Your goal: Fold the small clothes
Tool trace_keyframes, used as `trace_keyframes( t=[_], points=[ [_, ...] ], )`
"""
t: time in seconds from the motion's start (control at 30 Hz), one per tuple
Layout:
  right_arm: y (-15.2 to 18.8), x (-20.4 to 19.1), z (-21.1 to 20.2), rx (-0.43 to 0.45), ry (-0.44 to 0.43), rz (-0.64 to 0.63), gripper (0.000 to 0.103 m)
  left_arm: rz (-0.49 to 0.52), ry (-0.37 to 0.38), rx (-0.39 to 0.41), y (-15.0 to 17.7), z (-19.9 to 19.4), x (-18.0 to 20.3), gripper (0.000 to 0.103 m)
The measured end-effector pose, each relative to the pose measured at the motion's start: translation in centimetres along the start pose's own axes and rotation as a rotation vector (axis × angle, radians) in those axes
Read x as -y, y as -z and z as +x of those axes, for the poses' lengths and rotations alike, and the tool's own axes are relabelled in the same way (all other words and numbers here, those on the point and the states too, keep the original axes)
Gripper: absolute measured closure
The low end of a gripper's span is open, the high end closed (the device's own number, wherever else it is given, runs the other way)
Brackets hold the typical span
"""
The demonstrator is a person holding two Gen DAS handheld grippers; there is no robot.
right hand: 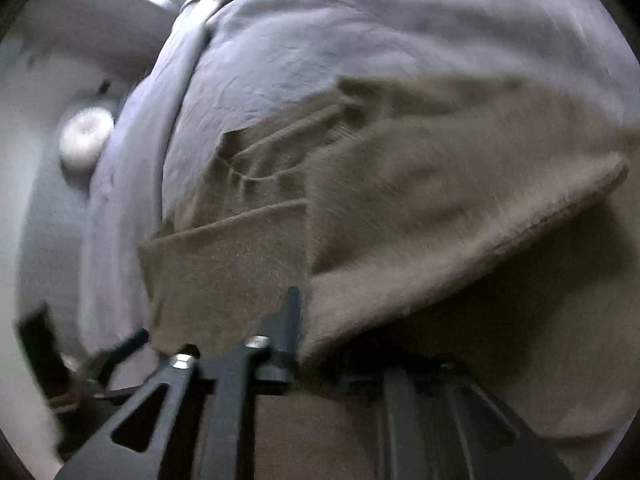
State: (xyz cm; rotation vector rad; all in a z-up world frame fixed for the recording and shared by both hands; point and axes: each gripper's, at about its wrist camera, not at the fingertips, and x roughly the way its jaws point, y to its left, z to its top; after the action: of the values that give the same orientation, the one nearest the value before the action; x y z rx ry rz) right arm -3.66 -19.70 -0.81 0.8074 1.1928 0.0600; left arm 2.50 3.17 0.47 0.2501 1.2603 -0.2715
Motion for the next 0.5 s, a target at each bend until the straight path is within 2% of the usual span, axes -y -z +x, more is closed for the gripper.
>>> trace_keyframes(
  t=[0.07, 0.1, 0.27, 0.3, 0.33, 0.37, 0.43, 0.5],
  points=[
    [0.6, 1.4, -1.5, 0.028, -0.044, 0.083, 0.056, -0.007, 0.017, -0.017, -0.4, 0.9, -0.7, 0.001],
    [0.6, 2.0, -2.2, 0.048, -0.061, 0.114, 0.052, -0.012, 0.029, -0.021, -0.5, 1.0, -1.0, 0.001],
    [-0.6, 5.3, -4.7, 0.147, -0.075, 0.295, 0.052, -0.033, 0.051, -0.011, -0.8, 1.4, -2.4, 0.001],
    [-1.0, 5.9, -4.9, 0.164, -0.084, 0.336, 0.054, -0.039, 0.060, -0.008, -0.9, 1.4, -2.7, 0.001],
    [-1.3, 6.5, -5.0, 0.184, -0.097, 0.374, 0.062, -0.045, 0.075, -0.006, -1.0, 1.4, -3.2, 0.001],
    [-1.7, 6.6, -5.2, 0.204, -0.099, 0.392, 0.093, -0.052, 0.088, -0.001, -1.2, 1.3, -3.6, 0.001],
    [-2.4, 5.5, -5.3, 0.216, -0.082, 0.343, 0.096, -0.068, 0.105, 0.017, -1.4, 1.0, -4.7, 0.001],
    [-3.2, 2.3, -5.0, 0.208, -0.073, 0.197, 0.096, -0.086, 0.122, 0.037, -1.6, 0.5, -5.4, 0.001]
  ],
)
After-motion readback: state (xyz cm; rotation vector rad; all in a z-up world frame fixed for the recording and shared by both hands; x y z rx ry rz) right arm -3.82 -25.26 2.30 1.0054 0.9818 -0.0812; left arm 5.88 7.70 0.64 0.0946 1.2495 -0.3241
